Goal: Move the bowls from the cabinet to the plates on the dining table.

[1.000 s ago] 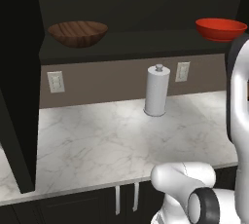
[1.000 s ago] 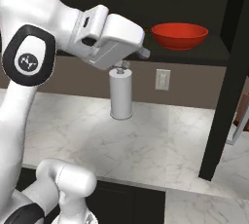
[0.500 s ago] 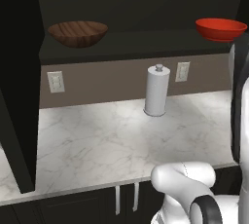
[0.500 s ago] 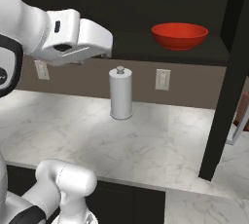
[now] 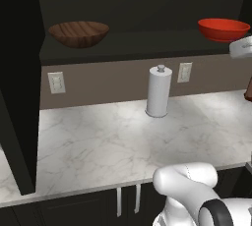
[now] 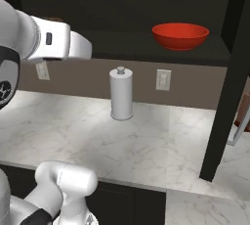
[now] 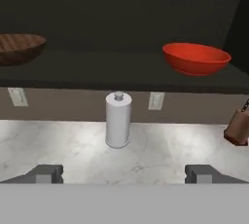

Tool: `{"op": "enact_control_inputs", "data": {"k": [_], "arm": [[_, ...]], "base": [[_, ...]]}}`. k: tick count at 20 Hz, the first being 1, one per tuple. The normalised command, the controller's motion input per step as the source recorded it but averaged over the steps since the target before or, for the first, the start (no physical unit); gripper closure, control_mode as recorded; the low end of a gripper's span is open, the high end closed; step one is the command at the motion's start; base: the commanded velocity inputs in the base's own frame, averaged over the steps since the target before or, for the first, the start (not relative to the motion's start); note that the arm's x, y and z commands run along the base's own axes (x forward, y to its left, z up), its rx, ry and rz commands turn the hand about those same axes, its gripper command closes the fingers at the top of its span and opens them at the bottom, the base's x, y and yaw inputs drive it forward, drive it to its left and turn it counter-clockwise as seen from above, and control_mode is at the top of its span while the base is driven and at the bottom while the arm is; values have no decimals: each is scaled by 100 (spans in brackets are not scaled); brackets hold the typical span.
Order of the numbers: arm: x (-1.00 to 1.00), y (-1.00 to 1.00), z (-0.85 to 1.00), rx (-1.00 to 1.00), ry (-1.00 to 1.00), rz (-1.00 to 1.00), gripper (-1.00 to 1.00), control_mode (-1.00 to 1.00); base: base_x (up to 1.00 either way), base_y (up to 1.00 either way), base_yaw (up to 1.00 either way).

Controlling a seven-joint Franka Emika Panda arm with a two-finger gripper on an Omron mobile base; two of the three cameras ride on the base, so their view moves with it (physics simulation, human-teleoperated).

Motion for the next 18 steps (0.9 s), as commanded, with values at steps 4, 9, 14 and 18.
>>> {"op": "enact_control_inputs", "data": {"k": [4,9,14,18], "arm": [[0,64,0,29,-3,30,-100,-100],[0,64,0,28,0,29,-100,-100],[-12,60,0,18,1,21,-100,-100],[-19,44,0,1,10,7,-100,-100]], "base": [[0,0,0],[0,0,0],[0,0,0],[0,0,0]]}}
